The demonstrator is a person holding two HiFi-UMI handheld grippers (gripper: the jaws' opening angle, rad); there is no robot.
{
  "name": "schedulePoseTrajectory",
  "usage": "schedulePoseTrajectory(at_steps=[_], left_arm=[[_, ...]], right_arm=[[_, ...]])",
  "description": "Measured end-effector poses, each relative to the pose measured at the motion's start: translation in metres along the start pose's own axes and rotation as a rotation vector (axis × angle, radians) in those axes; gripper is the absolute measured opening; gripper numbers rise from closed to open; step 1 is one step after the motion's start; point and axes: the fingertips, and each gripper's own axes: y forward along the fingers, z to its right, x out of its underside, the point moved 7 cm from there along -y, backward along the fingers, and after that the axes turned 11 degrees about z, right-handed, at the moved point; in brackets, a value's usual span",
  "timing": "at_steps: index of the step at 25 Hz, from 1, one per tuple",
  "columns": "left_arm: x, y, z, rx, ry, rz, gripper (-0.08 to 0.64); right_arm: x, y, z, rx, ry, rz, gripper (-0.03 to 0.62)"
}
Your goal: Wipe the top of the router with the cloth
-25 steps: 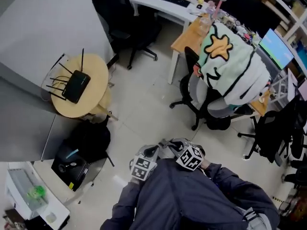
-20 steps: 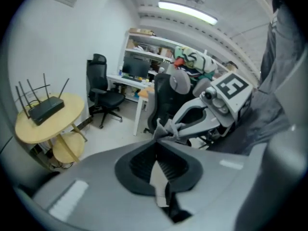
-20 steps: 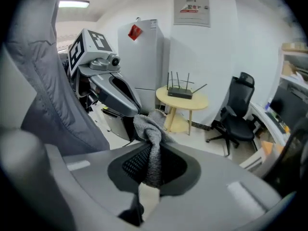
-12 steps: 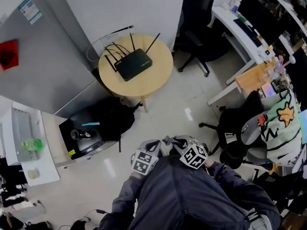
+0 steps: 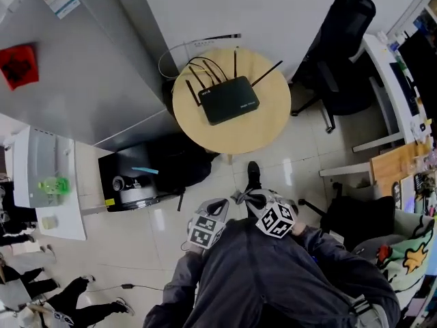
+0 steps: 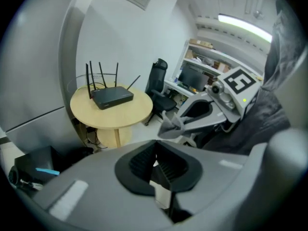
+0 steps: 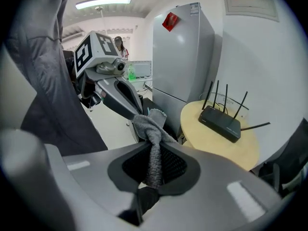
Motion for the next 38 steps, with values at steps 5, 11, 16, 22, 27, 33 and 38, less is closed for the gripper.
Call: schedulePoseTrajectory(at_steps=[5, 11, 16, 22, 27, 33, 38], left_arm=[[-0.064, 0.057, -0.034, -0.066, -0.053, -0.014, 0.000], [-0.137, 0.125, -0.060, -0.126, -0.056, -0.012, 0.000], [-0.163, 0.143, -0.084, -0.173, -0.089, -0.028, 0.000], [-0.174, 0.140, -0.115, -0.217, -0.128, -0.012, 0.000], [-0.176, 0.127, -0.144, -0.226, -0.128, 0.009, 0.000], [-0.175, 0.097, -0.166, -0.250, -0.150, 0.052, 0.000], [-0.155, 0.068, -0.181, -0.282, -0.203, 0.077, 0.000]], right_arm=[[-0.009, 0.010, 0.091, -0.085, -0.032, 0.017, 0.035], [0.003, 0.008, 0.205, -0.115, -0.012, 0.017, 0.035], [0.002, 0.030, 0.270, -0.143, -0.022, 0.010, 0.035], [-0.022, 0.088, 0.310, -0.191, -0.044, -0.003, 0.035], [-0.054, 0.157, 0.323, -0.234, -0.134, -0.052, 0.035], [-0.087, 0.250, 0.353, -0.239, -0.225, -0.139, 0.035], [-0.093, 0.312, 0.368, -0.196, -0.296, -0.252, 0.035]])
